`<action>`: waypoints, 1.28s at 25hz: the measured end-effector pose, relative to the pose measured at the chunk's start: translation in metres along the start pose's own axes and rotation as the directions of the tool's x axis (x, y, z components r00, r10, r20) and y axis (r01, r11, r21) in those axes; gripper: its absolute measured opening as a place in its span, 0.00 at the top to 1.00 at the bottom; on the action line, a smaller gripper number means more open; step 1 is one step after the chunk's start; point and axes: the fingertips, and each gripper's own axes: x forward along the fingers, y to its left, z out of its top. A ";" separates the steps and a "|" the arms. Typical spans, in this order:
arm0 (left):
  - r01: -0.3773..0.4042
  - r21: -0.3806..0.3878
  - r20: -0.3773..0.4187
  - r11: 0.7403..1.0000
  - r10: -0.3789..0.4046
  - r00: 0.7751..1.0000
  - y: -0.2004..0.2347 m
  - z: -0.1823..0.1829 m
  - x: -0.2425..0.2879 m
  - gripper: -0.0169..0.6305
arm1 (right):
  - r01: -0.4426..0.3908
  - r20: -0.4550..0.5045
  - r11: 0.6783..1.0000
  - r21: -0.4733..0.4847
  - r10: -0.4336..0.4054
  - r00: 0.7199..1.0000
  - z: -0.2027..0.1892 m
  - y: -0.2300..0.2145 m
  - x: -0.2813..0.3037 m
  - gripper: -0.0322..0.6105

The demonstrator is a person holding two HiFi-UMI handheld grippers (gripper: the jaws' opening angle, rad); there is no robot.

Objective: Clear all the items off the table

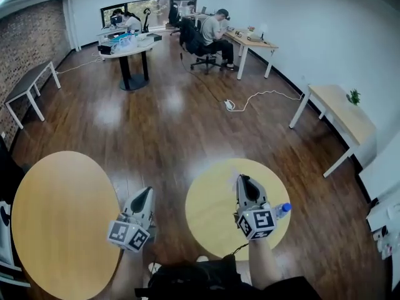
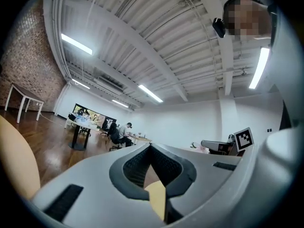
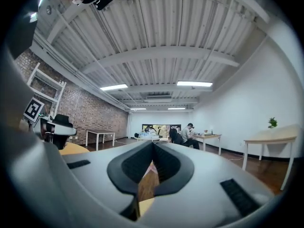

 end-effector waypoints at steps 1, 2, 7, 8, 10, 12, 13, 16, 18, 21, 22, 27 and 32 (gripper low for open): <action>0.018 -0.002 -0.005 1.000 -0.018 1.000 -0.011 -0.006 0.007 0.99 | 0.013 -0.003 1.000 0.008 -0.013 1.000 -0.003 -0.011 -0.006 0.95; 0.040 -0.003 -0.015 0.999 -0.040 0.999 -0.023 -0.012 0.014 0.99 | 0.028 -0.009 0.999 0.024 -0.028 1.000 -0.009 -0.021 -0.012 0.95; 0.139 -0.016 -0.076 0.990 -0.139 0.987 -0.056 -0.036 0.039 0.99 | 0.098 -0.031 0.992 0.074 -0.096 0.995 -0.030 -0.044 -0.032 0.95; 0.139 -0.019 -0.081 0.990 -0.140 0.987 -0.055 -0.038 0.042 0.99 | 0.100 -0.033 0.993 0.064 -0.098 0.995 -0.030 -0.044 -0.036 0.95; 0.142 -0.031 -0.087 0.989 -0.144 0.986 -0.055 -0.041 0.050 0.99 | 0.111 -0.043 0.993 0.046 -0.109 0.993 -0.032 -0.048 -0.042 0.95; 0.170 -0.039 -0.098 0.985 -0.173 0.980 -0.066 -0.046 0.060 0.99 | 0.141 -0.063 0.988 0.063 -0.137 0.989 -0.040 -0.061 -0.044 0.95; 0.190 -0.040 -0.111 0.981 -0.193 0.975 -0.073 -0.051 0.064 0.99 | 0.157 -0.073 0.985 0.078 -0.151 0.986 -0.044 -0.067 -0.046 0.95; 0.226 -0.038 -0.150 0.973 -0.229 0.962 -0.083 -0.064 0.069 0.99 | 0.178 -0.100 0.981 0.079 -0.170 0.980 -0.057 -0.073 -0.051 0.95; 0.216 -0.034 -0.162 0.976 -0.219 0.962 -0.076 -0.065 0.068 0.99 | 0.185 -0.115 0.980 0.074 -0.176 0.978 -0.064 -0.074 -0.051 0.95; 0.174 -0.039 -0.172 0.984 -0.178 0.969 -0.056 -0.065 0.064 0.99 | 0.201 -0.148 0.975 0.101 -0.185 0.972 -0.079 -0.075 -0.049 0.95; 0.157 -0.041 -0.180 0.987 -0.162 0.970 -0.049 -0.067 0.062 0.99 | 0.202 -0.164 0.974 0.104 -0.184 0.969 -0.085 -0.074 -0.049 0.95; 0.097 -0.069 -0.235 0.993 -0.110 0.966 -0.027 -0.091 0.054 0.99 | 0.210 -0.274 0.972 0.107 -0.174 0.946 -0.134 -0.072 -0.050 0.95; 0.061 -0.085 -0.315 0.995 -0.085 0.945 -0.019 -0.129 0.041 0.99 | 0.225 -0.386 0.965 0.132 -0.159 0.909 -0.189 -0.067 -0.056 0.95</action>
